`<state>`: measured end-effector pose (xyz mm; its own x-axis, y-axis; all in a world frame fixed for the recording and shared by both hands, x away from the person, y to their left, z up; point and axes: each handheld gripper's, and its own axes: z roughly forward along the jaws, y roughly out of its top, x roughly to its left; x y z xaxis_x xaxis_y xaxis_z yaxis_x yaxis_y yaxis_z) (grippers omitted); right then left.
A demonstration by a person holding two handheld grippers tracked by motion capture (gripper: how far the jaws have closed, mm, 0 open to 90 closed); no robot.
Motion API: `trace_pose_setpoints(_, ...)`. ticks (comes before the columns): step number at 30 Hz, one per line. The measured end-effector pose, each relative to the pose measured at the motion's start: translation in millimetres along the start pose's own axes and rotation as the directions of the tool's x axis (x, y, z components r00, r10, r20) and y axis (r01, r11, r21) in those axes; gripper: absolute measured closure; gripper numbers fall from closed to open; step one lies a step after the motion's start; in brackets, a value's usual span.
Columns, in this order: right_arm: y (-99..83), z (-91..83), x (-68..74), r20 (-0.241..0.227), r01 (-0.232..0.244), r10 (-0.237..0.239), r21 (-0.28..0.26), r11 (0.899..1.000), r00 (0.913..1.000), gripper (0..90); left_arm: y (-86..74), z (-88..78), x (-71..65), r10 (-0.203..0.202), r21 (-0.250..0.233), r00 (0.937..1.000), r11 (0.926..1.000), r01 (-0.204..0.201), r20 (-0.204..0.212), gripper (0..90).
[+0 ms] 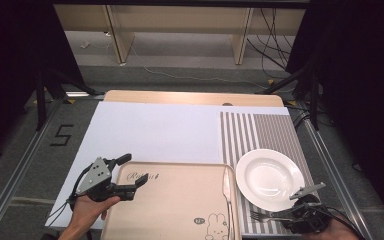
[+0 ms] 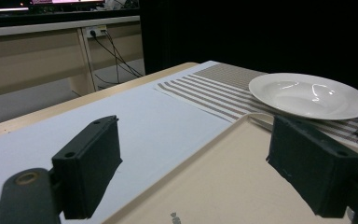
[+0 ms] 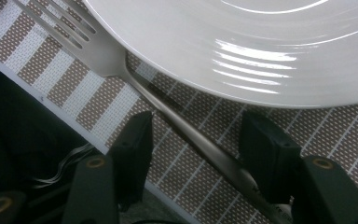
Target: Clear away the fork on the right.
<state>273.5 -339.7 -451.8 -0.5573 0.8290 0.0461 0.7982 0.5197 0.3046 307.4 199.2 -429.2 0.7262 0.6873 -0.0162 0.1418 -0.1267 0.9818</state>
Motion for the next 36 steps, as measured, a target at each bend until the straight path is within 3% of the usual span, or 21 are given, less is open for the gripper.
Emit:
trace_pose_setpoints(2,0.8,1.3,0.2,0.009,0.024,-0.024,0.001,1.000,0.9997,48.9,0.0,-0.1,0.0,0.000,0.000,1.0000,1.0000,0.000,0.000,16.3)
trace_pose_setpoints(3,0.7,1.4,1.7,0.007,0.009,-0.009,0.004,1.000,0.9999,49.2,0.0,-0.1,0.0,-0.001,0.000,1.0000,1.0000,0.001,0.000,16.3)
trace_pose_setpoints(6,1.1,1.5,2.2,0.027,0.056,-0.056,0.014,0.998,0.9980,50.3,-0.1,-0.1,0.1,-0.006,-0.002,1.0000,1.0000,0.006,0.001,16.2)
trace_pose_setpoints(7,0.9,0.5,4.9,0.026,0.025,-0.025,0.028,0.999,0.9993,51.2,-0.1,-0.1,0.2,-0.005,-0.002,1.0000,1.0000,0.005,0.000,16.2)
trace_pose_setpoints(8,0.7,0.4,5.7,0.031,0.024,-0.025,0.032,0.999,0.9992,52.8,-0.1,-0.1,0.1,-0.005,-0.002,1.0000,1.0000,0.005,0.000,16.3)
trace_pose_setpoints(9,0.9,1.7,3.4,0.035,0.065,-0.066,0.011,0.998,0.9972,53.6,-0.1,0.0,0.1,-0.005,-0.002,1.0000,1.0000,0.005,0.000,16.3)
trace_pose_setpoints(10,1.1,1.4,3.6,0.038,0.076,-0.076,0.018,0.997,0.9963,53.9,-0.1,-0.1,0.1,-0.003,-0.001,1.0000,1.0000,0.003,0.000,16.3)
trace_pose_setpoints(12,0.7,0.2,6.7,0.035,0.062,-0.063,0.036,0.997,0.9974,57.4,-0.1,0.0,0.0,-0.002,0.000,1.0000,1.0000,0.002,0.000,16.2)
trace_pose_setpoints(14,1.0,1.1,6.6,0.044,0.105,-0.106,0.025,0.994,0.9934,59.2,-0.3,0.0,0.1,-0.003,0.000,1.0000,1.0000,0.003,0.001,16.2)
trace_pose_setpoints(15,0.9,-0.5,9.8,0.035,0.080,-0.082,0.048,0.996,0.9960,60.8,-0.3,0.0,0.1,-0.004,-0.001,1.0000,1.0000,0.004,0.001,16.2)
trace_pose_setpoints(17,1.9,0.5,9.5,0.042,0.131,-0.133,0.039,0.991,0.9903,64.1,-0.2,0.0,0.2,-0.005,-0.002,1.0000,1.0000,0.005,0.001,16.2)
trace_pose_setpoints(20,2.9,-0.3,13.8,0.044,0.128,-0.131,0.061,0.990,0.9904,67.8,-0.3,-0.1,0.1,-0.004,-0.002,1.0000,1.0000,0.004,0.000,16.2)
trace_pose_setpoints(21,3.4,0.9,13.2,0.046,0.165,-0.167,0.049,0.985,0.9849,69.2,-0.3,-0.1,0.1,-0.004,-0.002,1.0000,1.0000,0.004,0.000,16.2)
trace_pose_setpoints(26,6.5,0.8,18.0,0.037,0.201,-0.205,0.087,0.976,0.9781,74.2,-0.5,0.3,0.1,-0.004,0.000,1.0000,1.0000,0.004,0.002,16.2)
trace_pose_setpoints(27,7.4,2.1,17.1,0.039,0.224,-0.227,0.074,0.972,0.9731,74.6,-0.6,0.4,0.2,-0.003,0.001,1.0000,1.0000,0.003,0.001,16.2)
trace_pose_setpoints(30,11.6,2.8,17.3,0.021,0.273,-0.276,0.103,0.957,0.9609,77.1,-1.0,1.3,0.5,-0.001,-0.003,1.0000,1.0000,0.001,0.007,16.3)
trace_pose_setpoints(33,14.2,3.4,17.7,0.003,0.271,-0.273,0.127,0.954,0.9619,80.0,-0.8,1.0,0.4,-0.001,0.003,1.0000,1.0000,0.001,0.001,16.3)
trace_pose_setpoints(36,16.8,3.9,18.1,-0.004,0.300,-0.303,0.143,0.943,0.9530,81.0,-1.0,1.0,0.6,-0.001,0.004,1.0000,1.0000,0.001,0.000,16.2)
